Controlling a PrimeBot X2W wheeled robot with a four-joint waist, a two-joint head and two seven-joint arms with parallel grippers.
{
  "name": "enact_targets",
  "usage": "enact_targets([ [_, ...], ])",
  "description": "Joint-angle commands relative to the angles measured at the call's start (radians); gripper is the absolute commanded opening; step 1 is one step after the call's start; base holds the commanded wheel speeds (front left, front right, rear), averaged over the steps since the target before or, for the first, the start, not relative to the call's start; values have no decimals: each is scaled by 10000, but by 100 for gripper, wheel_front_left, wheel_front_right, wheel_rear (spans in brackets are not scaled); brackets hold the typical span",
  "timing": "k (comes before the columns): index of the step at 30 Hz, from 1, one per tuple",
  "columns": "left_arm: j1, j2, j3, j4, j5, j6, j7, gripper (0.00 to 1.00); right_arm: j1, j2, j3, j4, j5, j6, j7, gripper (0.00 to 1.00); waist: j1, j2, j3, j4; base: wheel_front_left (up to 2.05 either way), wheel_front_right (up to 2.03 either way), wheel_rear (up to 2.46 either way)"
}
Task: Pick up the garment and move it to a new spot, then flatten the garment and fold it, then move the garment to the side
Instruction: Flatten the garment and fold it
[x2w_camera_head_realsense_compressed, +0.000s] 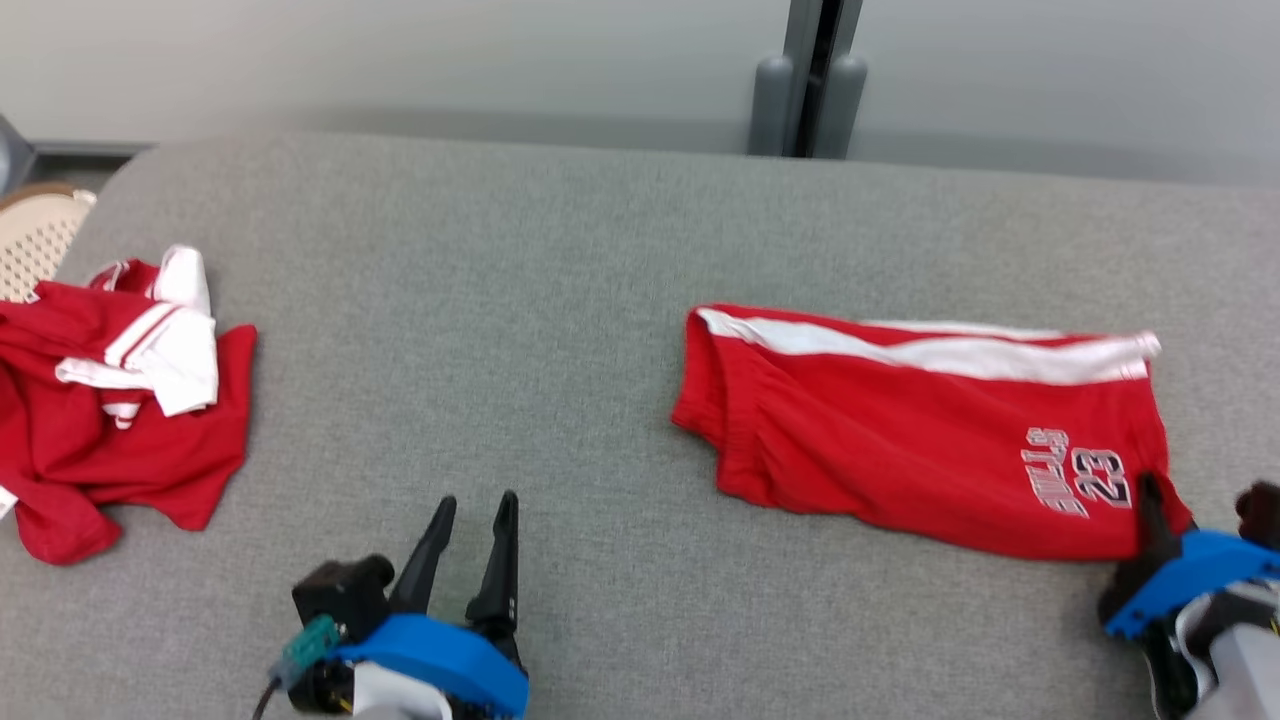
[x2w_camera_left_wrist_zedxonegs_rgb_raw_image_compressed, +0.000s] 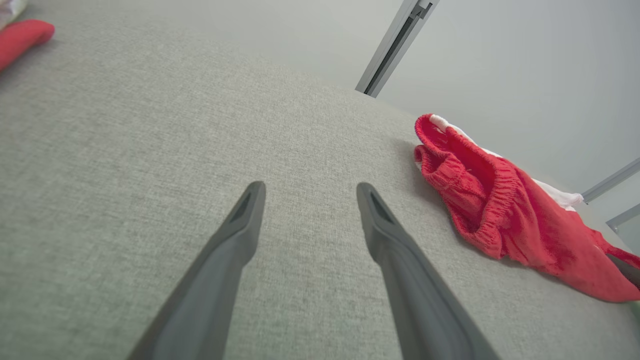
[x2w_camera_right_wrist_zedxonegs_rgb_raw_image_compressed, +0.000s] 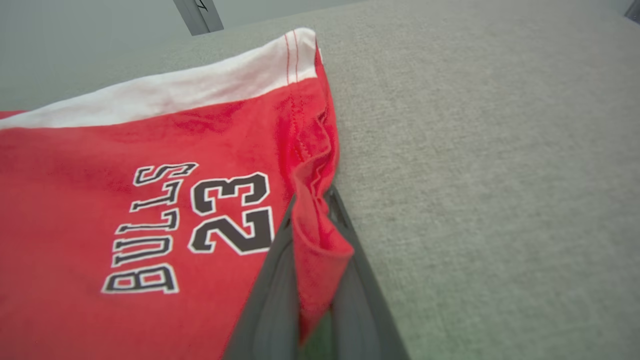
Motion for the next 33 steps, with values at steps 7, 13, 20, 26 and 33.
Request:
enact_targets([
  [7,845,-148,106,-6,62,19,-46,100,1438,-270,-544,-903,41,-11,6,0,3,0,-855,-138,0,0,0],
  [13,699,-172,20,-45,162,19,-48,100,974,40,-333,-2122,-442,-9,4,0,3,0,-761,-30,0,0,0],
  [20,729,-183,-111,56,190,19,-46,100,224,1167,1804,-3551,-463,-9,3,0,3,0,-838,267,0,0,0],
  [26,805,-207,-204,172,175,19,-48,100,138,1701,4658,-3452,499,-9,5,100,3,0,-947,560,0,0,0],
  [33,849,-130,74,255,431,19,-46,100,482,1567,5976,-3670,1366,-11,3,100,3,0,-1109,311,0,0,0],
])
